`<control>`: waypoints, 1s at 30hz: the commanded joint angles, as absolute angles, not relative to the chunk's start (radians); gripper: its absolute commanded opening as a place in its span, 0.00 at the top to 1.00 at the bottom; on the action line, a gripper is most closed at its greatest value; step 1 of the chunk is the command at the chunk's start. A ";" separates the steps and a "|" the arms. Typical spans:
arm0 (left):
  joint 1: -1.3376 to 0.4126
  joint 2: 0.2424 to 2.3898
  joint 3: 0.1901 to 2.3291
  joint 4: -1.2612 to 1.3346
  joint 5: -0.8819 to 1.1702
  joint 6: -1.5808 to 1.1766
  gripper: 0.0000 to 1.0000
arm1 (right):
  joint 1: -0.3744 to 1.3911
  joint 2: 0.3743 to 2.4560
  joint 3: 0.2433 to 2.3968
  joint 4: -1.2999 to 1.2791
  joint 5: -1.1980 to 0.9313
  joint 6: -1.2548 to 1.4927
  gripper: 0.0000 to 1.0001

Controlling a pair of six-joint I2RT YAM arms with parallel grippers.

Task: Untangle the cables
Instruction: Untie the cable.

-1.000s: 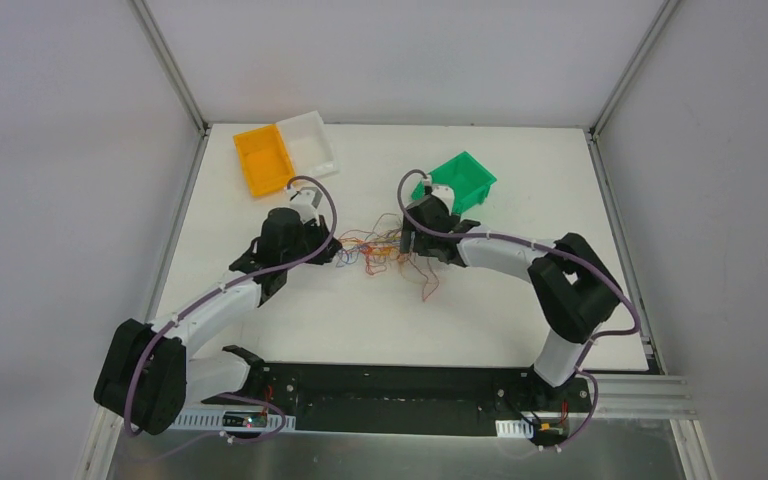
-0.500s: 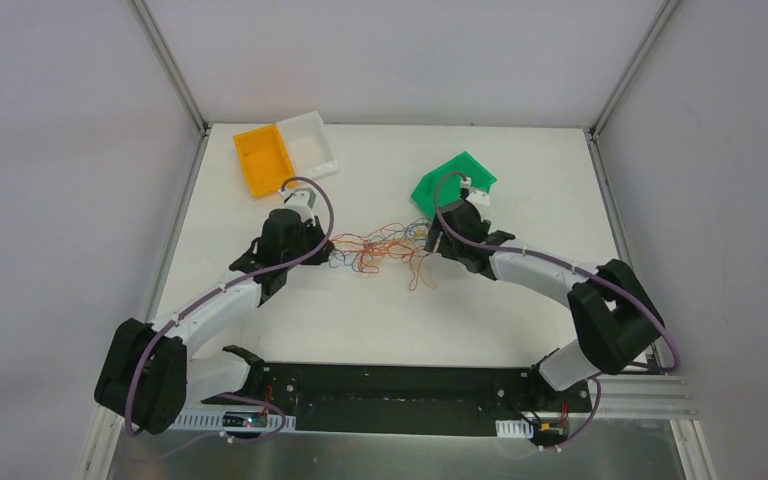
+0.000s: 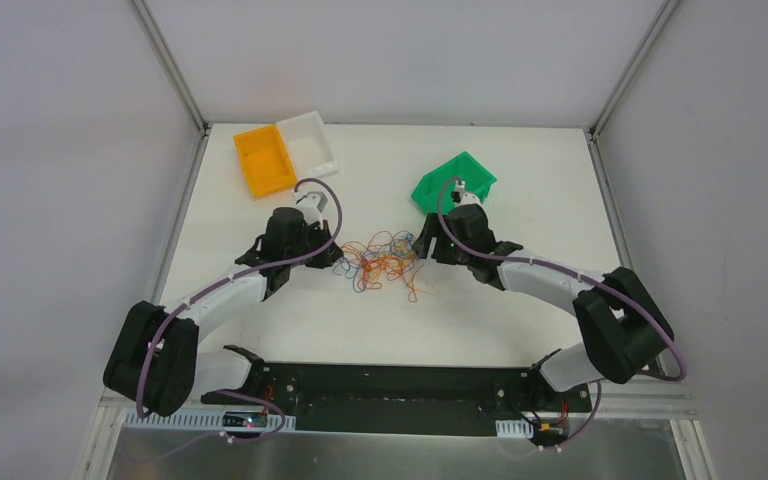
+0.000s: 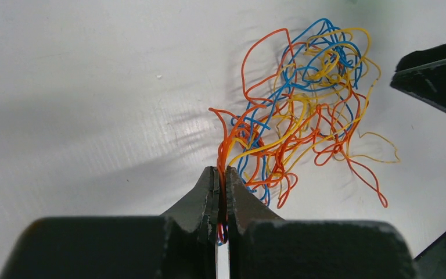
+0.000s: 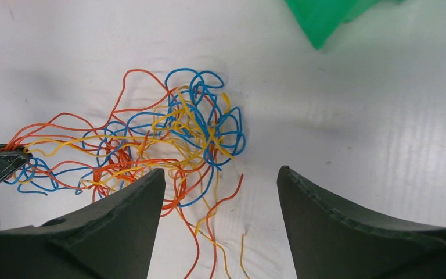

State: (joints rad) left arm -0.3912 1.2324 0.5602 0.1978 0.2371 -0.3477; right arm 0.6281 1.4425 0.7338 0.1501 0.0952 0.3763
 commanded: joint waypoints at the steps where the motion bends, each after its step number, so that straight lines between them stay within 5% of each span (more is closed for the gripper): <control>1: -0.385 1.236 0.593 0.236 0.303 -0.318 1.00 | 0.631 1.531 0.808 0.177 -0.038 0.383 0.27; 8: -0.385 1.239 0.597 0.235 0.306 -0.321 1.00 | 0.631 1.665 0.913 0.047 -0.019 0.429 0.34; 12: -0.385 1.230 0.619 0.163 0.196 -0.315 1.00 | 0.628 1.665 0.935 -0.034 0.102 0.423 0.75; 17: -0.383 1.162 0.619 0.011 -0.235 -0.381 1.00 | 0.583 1.582 0.899 -0.113 0.354 0.481 0.93; 22: -0.384 1.051 0.556 -0.026 -0.474 -0.440 1.00 | 0.493 1.443 0.809 -0.159 0.548 0.625 0.89; 25: -0.383 1.022 0.538 0.010 -0.399 -0.412 1.00 | 0.446 1.350 0.723 -0.059 0.462 0.615 0.86; 27: -0.383 1.040 0.544 0.035 -0.316 -0.388 1.00 | 0.445 1.298 0.676 -0.011 0.452 0.608 0.96; 30: -0.383 1.088 0.575 0.011 -0.317 -0.387 1.00 | 0.442 1.236 0.644 -0.011 0.537 0.620 0.96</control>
